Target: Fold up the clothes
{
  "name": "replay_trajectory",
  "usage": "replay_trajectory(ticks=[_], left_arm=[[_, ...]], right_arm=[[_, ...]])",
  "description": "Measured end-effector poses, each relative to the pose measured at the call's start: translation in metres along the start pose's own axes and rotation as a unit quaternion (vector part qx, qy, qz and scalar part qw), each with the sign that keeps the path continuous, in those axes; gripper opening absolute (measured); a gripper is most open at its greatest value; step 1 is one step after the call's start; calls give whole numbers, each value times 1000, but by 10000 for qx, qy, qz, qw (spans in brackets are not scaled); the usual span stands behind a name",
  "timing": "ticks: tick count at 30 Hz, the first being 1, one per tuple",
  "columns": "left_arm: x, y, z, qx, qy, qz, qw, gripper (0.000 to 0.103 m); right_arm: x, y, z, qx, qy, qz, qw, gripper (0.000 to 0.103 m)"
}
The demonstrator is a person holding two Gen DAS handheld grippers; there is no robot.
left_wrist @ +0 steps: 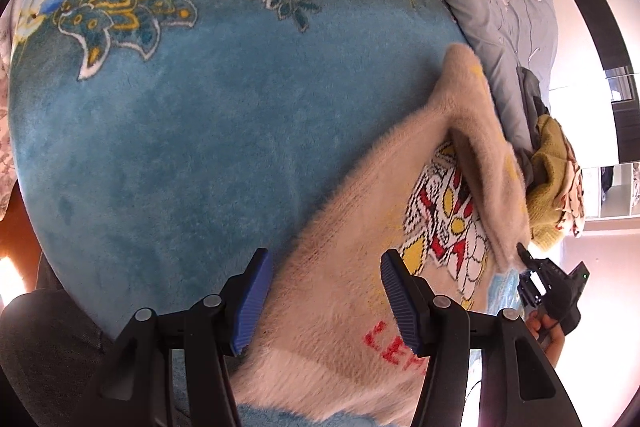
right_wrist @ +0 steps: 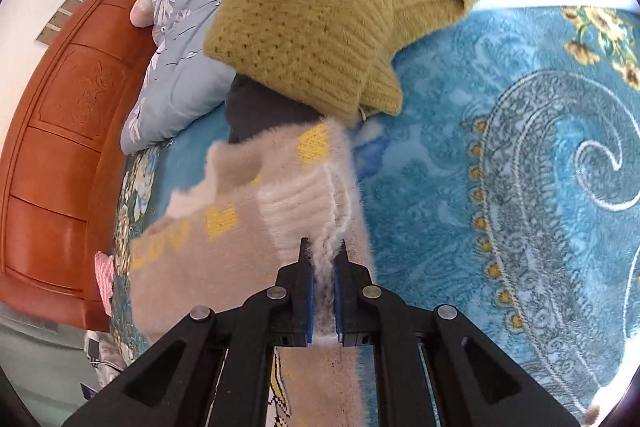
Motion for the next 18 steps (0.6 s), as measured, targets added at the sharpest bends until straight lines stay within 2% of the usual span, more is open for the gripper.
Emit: replay_trajectory(ticks=[4, 6, 8, 10, 13, 16, 18], left_arm=[[6, -3, -11, -104, 75, -224, 9997, 60], [6, -4, -15, -128, 226, -361, 9990, 60], [4, -3, -16, -158, 222, -381, 9989, 60], [0, -1, -15, -155, 152, -382, 9990, 60], [-2, 1, -18, -206, 95, -468, 9986, 60], [-1, -1, -25, -377, -14, -609, 9974, 60], [1, -4, -30, -467, -107, -707, 9963, 60]], right_arm=[[-4, 0, 4, -92, 91, 58, 9999, 11], [-5, -3, 11, -77, 145, 65, 9998, 18], [-4, -13, 23, -3, 220, 137, 9997, 20], [1, -31, 33, -41, 416, 204, 9989, 22], [18, -71, 34, -497, 649, 288, 9962, 34], [43, -118, 33, -858, 709, 253, 9935, 36], [59, -145, 32, -1021, 890, -4, 9908, 36]])
Point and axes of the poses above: each gripper's, at about its wrist camera, not at the fingertips, and z roughly against the way its jaws point, x to its right, y to its top, the point moved 4 cm from there along -z, roughly the way its jaws point, and after that the axes turned 9 degrees about -x, right-handed, at the moved point
